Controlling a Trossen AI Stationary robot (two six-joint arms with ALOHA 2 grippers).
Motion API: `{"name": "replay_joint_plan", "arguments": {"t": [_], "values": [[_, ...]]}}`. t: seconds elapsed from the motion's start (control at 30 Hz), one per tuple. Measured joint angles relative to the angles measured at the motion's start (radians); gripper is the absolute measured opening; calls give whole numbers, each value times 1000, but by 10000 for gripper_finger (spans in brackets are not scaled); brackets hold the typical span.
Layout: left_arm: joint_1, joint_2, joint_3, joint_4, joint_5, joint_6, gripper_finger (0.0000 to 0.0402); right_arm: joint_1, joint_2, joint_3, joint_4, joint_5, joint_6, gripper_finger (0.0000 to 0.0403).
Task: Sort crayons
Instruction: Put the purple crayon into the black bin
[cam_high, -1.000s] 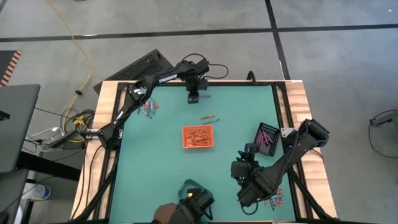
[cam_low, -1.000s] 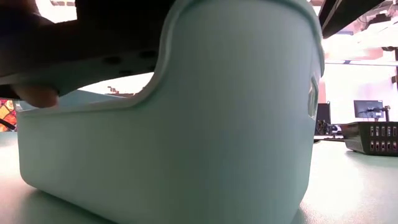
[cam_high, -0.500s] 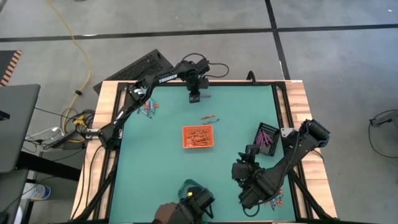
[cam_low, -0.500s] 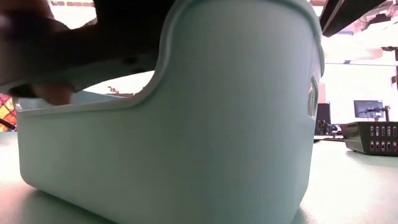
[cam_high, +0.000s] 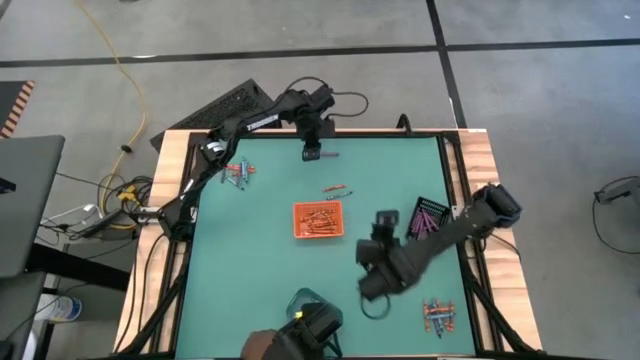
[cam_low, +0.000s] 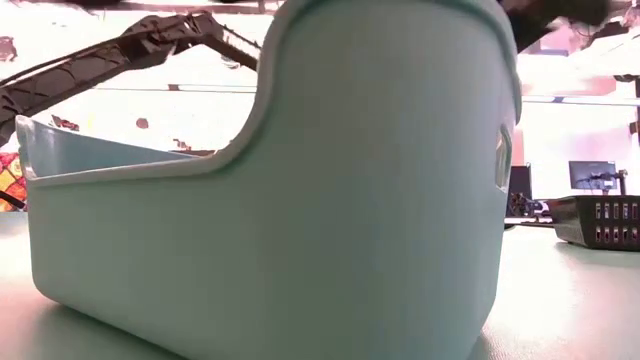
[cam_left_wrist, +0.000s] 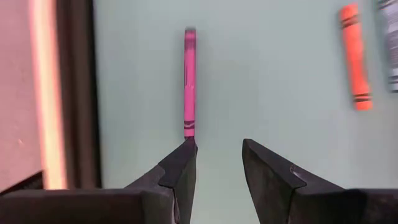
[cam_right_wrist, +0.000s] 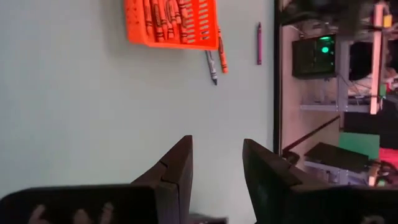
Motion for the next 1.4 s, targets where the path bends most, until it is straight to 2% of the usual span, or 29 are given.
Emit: {"name": "replay_joint_plan", "arguments": {"t": [0.13, 0.27, 0.4, 0.67, 0.77, 0.9, 1.03, 1.17, 1.23, 1.4], "values": [[0, -77, 0, -20, -4, -4, 118, -132, 0, 0, 125, -53, -246, 137], [8, -186, 0, -54, -36, -20, 118, -279, 0, 0, 274, -191, -504, 137], [30, -301, 0, -77, -63, -57, 118, -435, 0, 0, 380, -321, -678, 137], [80, -496, -3, -165, -55, -126, 118, -762, 1, 0, 525, -684, -958, 137], [79, -561, -49, -173, -37, -149, 118, -884, 1, -1, 569, -805, -1082, 136], [58, -641, -157, -157, -33, -160, 118, -1043, 2, -44, 711, -957, -1202, 136], [29, -718, -325, -85, -35, -163, 118, -1169, 3, -168, 925, -1050, -1290, 136], [12, -799, -504, -4, -43, -189, 118, -1240, 4, -303, 1194, -1121, -1344, 136], [7, -835, -584, 38, -59, -198, 118, -1259, 23, -327, 1298, -1146, -1346, 136], [-3, -913, -734, 132, -87, -235, 118, -1289, 154, -269, 1296, -1176, -1338, 136]]}}
